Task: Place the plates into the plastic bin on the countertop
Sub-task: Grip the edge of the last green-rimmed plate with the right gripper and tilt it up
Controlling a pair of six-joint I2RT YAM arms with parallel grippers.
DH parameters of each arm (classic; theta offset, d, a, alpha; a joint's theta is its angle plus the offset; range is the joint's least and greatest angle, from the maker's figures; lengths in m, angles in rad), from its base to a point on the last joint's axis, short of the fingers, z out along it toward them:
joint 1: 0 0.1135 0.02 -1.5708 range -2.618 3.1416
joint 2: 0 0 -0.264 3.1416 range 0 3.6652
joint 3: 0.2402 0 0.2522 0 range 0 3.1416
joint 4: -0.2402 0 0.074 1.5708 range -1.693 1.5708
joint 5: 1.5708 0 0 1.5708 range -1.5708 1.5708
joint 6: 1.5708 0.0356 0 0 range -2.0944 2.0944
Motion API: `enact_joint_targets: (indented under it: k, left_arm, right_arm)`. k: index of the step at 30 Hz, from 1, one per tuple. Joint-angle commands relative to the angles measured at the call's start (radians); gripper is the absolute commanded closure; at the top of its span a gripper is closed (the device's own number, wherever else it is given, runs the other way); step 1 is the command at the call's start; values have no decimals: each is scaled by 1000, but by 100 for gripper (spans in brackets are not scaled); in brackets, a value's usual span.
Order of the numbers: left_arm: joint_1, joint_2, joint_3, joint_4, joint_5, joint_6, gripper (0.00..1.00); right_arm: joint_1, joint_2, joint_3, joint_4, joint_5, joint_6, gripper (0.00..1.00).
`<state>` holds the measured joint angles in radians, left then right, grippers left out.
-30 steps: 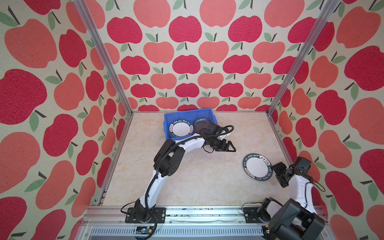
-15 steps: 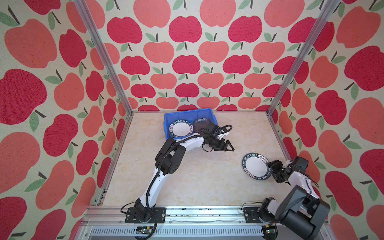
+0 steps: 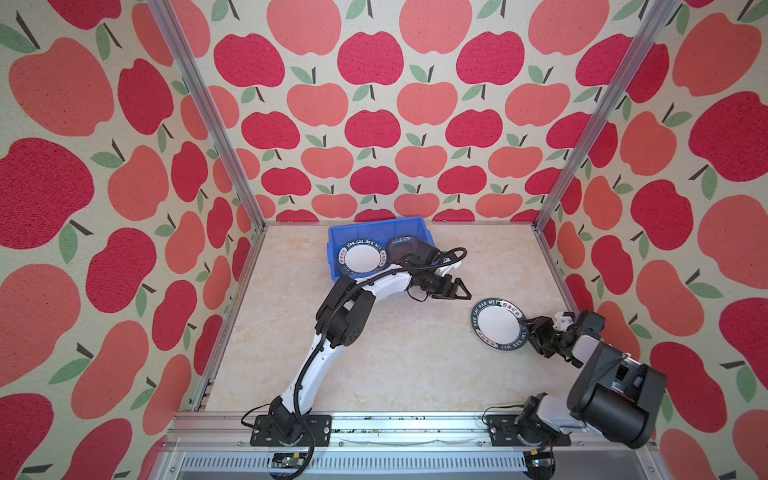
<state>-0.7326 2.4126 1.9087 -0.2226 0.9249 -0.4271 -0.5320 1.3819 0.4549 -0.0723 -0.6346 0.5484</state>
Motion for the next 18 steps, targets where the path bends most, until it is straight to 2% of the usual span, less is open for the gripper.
enact_joint_targets:
  k: [1, 6, 9, 11, 14, 16, 18]
  left_arm:
    - [13, 30, 44, -50, 21, 20, 16]
    - [21, 37, 47, -54, 22, 18, 16]
    - [28, 51, 60, -69, 23, 18, 16]
    - [33, 58, 67, -76, 26, 18, 16]
    - [37, 67, 79, -90, 20, 21, 16]
    - [39, 72, 91, -96, 19, 19, 16]
    - [40, 74, 100, -103, 18, 18, 16]
  right_arm:
    - [13, 63, -51, 104, -61, 52, 56]
    - [20, 139, -86, 233, -94, 89, 63]
    - [23, 185, -105, 304, -119, 109, 71]
    - [26, 203, -104, 324, -128, 114, 82]
    - [31, 215, -96, 323, -120, 108, 84]
    - [34, 230, -90, 327, -122, 109, 96]
    - [33, 244, -91, 343, -129, 116, 97]
